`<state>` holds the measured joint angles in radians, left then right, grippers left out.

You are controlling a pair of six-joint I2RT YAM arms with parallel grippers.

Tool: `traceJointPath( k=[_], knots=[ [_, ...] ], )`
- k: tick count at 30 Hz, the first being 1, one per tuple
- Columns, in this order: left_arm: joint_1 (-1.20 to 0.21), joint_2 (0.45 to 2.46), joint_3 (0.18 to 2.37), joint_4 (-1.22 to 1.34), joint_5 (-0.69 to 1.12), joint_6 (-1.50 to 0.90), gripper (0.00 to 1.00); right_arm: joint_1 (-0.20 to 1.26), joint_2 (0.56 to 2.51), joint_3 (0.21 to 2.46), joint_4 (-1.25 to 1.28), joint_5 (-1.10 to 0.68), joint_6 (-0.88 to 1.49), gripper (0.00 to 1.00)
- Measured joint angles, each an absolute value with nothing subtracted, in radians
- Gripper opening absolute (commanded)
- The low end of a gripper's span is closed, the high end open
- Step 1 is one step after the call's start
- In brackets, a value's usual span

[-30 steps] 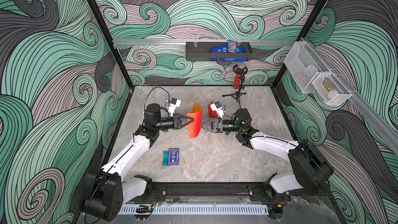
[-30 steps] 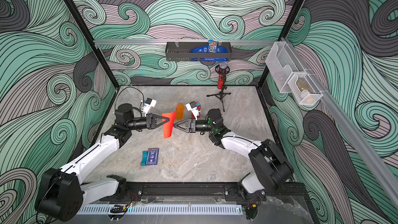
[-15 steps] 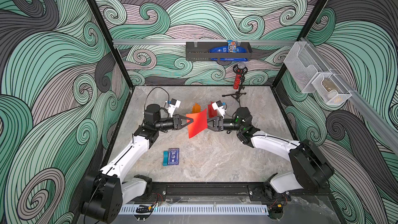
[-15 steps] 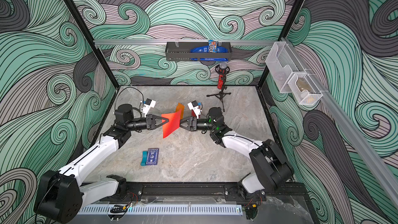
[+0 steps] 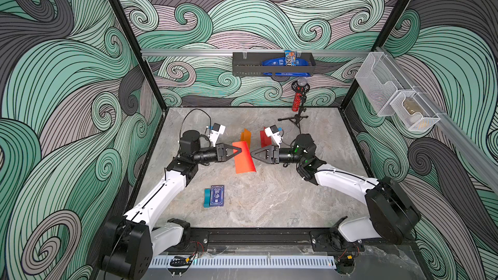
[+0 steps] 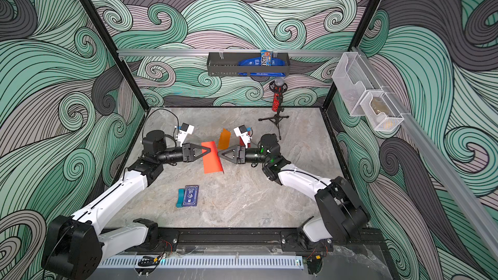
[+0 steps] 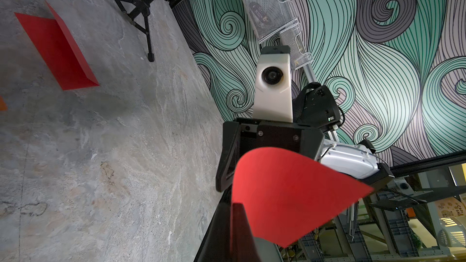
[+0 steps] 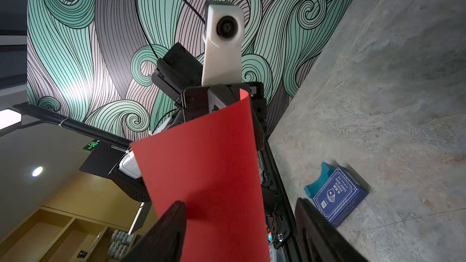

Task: Fold the square paper along the opposite sides
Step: Fold the paper.

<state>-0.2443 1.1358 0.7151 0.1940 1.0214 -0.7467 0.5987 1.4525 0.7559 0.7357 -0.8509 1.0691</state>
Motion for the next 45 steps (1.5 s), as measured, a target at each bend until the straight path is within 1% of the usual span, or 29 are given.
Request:
traceJointPath(
  k=[9, 14, 25, 29, 32, 36, 45],
  knots=[
    [-0.244, 1.135, 0.715, 0.196, 1.022, -0.753, 0.0, 0.654, 1.501, 0.814, 0.756, -0.846, 1.053, 0.71],
    [-0.244, 1.135, 0.715, 0.202, 1.025, -0.76, 0.0, 0.676, 1.539, 0.835, 0.822, -0.846, 1.055, 0.63],
    [-0.244, 1.129, 0.715, 0.219, 1.04, -0.78, 0.0, 0.696, 1.566, 0.835, 0.901, -0.838, 1.054, 0.52],
    [-0.244, 1.122, 0.715, 0.224, 1.044, -0.781, 0.0, 0.705, 1.58, 0.835, 0.919, -0.829, 1.053, 0.52],
    [-0.244, 1.121, 0.715, 0.225, 1.044, -0.783, 0.0, 0.71, 1.602, 0.838, 0.937, -0.819, 1.055, 0.56],
    [-0.244, 1.117, 0.715, 0.225, 1.044, -0.783, 0.0, 0.714, 1.62, 0.839, 0.949, -0.809, 1.058, 0.56],
    [-0.244, 1.107, 0.715, 0.236, 1.044, -0.796, 0.0, 0.731, 1.645, 0.856, 1.002, -0.799, 1.071, 0.48]
  ],
)
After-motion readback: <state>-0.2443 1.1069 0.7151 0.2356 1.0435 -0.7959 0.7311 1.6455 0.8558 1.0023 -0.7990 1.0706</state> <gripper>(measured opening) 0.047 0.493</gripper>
